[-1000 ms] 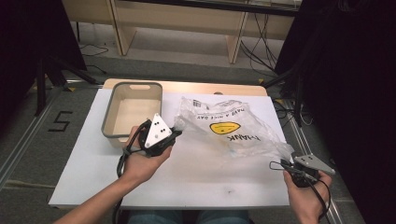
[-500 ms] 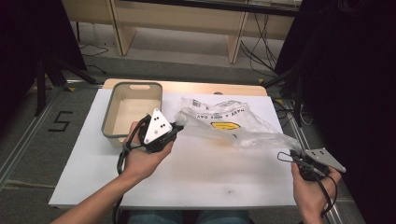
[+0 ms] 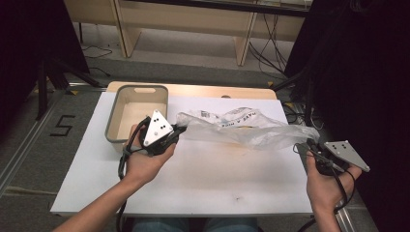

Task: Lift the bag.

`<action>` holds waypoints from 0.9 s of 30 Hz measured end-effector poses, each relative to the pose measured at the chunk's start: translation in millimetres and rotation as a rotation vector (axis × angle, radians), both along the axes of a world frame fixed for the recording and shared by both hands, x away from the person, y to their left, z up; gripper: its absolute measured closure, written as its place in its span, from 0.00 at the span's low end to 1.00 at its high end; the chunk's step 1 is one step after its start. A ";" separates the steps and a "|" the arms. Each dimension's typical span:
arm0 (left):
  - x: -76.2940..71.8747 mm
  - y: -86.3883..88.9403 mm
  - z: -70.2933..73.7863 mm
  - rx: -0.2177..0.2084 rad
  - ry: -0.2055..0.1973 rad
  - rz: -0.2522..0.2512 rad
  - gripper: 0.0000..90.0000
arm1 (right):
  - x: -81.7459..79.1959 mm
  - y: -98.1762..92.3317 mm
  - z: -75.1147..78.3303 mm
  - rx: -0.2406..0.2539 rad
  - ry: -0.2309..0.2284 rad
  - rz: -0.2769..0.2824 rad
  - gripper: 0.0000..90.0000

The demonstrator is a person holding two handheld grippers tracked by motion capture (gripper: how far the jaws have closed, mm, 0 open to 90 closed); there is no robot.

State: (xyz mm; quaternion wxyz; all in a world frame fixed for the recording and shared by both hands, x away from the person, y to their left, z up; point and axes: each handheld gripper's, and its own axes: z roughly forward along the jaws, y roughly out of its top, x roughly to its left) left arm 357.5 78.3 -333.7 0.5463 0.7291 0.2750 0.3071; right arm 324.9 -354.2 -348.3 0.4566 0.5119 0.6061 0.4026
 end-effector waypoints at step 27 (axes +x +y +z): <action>2.1 9.1 25.9 -0.088 -0.060 0.019 1.00 | 11.9 7.7 35.1 0.014 -0.088 0.023 1.00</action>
